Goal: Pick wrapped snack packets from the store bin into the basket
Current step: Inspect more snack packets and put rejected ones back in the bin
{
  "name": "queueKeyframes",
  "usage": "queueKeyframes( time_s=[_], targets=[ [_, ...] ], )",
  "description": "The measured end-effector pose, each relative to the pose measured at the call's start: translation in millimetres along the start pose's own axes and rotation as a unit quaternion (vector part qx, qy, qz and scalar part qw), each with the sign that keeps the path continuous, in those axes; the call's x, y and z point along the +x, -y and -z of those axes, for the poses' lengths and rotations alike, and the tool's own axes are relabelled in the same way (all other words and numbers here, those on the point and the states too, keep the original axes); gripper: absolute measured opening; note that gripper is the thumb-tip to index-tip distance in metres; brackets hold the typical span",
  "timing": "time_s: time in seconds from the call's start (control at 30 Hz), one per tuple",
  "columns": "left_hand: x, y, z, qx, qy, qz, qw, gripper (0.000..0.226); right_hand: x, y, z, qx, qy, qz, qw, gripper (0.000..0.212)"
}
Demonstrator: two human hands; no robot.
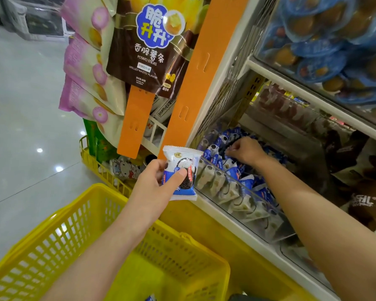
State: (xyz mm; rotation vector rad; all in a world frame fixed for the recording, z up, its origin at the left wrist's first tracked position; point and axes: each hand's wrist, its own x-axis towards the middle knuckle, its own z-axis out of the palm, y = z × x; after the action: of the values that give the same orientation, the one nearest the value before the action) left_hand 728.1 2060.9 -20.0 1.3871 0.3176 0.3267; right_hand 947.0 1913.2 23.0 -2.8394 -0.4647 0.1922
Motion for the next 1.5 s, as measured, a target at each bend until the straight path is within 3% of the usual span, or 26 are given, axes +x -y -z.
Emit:
queueKeyframes(
  time_s=[0.07,0.17,0.3,0.37,0.5,0.7,0.83,0.9,0.97,1.03,1.1,1.2,1.27,1.33,1.4,1.5],
  targets=[
    [-0.5,0.3,-0.7,-0.003,0.004,0.006,1.0,0.009,-1.5,-1.5,1.6,0.024,-0.017,0.001,1.0,0.018],
    [-3.5,-0.9,-1.9,-0.028,-0.002,0.029,0.999,0.017,-8.2,-4.0,8.5,0.074,-0.124,0.008,0.99,0.02],
    [-9.7,-4.7,-4.0,-0.056,-0.011,0.073,0.996,0.03,-35.2,1.7,27.1,0.166,-0.267,0.025,0.949,0.015],
    [-13.4,-8.7,-4.7,-0.096,-0.008,0.106,0.99,0.028,-58.2,7.0,34.7,0.245,-0.28,0.056,0.927,0.007],
    [-21.1,-11.5,-3.6,-0.165,0.048,0.122,0.978,0.047,-117.1,24.0,32.1,0.406,-0.133,0.133,0.894,0.013],
    [-32.9,-13.0,-5.0,-0.17,0.155,0.129,0.965,0.066,-170.1,49.4,-4.2,0.365,0.016,0.216,0.906,0.019],
    [-37.7,-11.7,-5.2,-0.123,0.151,0.109,0.975,0.058,-170.1,52.4,-5.2,0.376,-0.025,0.16,0.912,0.007],
    [-37.6,-11.8,-4.5,-0.097,0.155,0.101,0.978,0.053,-164.7,50.2,-2.4,0.348,-0.019,0.105,0.931,0.022],
    [-37.4,-12.4,-3.8,-0.078,0.17,0.091,0.978,0.051,-162.1,48.1,-2.4,0.341,0.051,0.066,0.936,0.034],
    [-37.5,-12.8,-4.0,-0.07,0.18,0.084,0.978,0.053,-161.7,47.1,-2.8,0.35,0.091,0.073,0.929,0.024],
    [-36.7,-12.5,-5.1,-0.072,0.183,0.075,0.978,0.047,-160.7,45.8,0.9,0.36,0.077,0.094,0.925,0.014],
    [-33.9,-13.4,-4.9,-0.1,0.17,0.059,0.979,0.041,-157.5,41.3,7.4,0.439,0.031,0.08,0.894,0.014],
    [-31.1,-15.3,-3.3,-0.129,0.137,0.05,0.981,0.032,-157.0,36.7,11.7,0.476,0.052,0.071,0.875,0.013],
    [-28.1,-15.3,-2.7,-0.108,0.09,0.04,0.989,0.022,-158.7,32.4,15.8,0.452,0.117,0.069,0.882,0.023],
    [-24.5,-12.9,-2.1,-0.043,0.058,0.019,0.997,0.014,-160.1,27.4,20.3,0.334,0.167,0.086,0.924,0.031],
    [-24.6,-14.1,-3.1,0.027,0.103,-0.014,0.994,0.012,-160.1,25.9,23.4,0.211,0.157,0.118,0.958,0.028]
  ],
)
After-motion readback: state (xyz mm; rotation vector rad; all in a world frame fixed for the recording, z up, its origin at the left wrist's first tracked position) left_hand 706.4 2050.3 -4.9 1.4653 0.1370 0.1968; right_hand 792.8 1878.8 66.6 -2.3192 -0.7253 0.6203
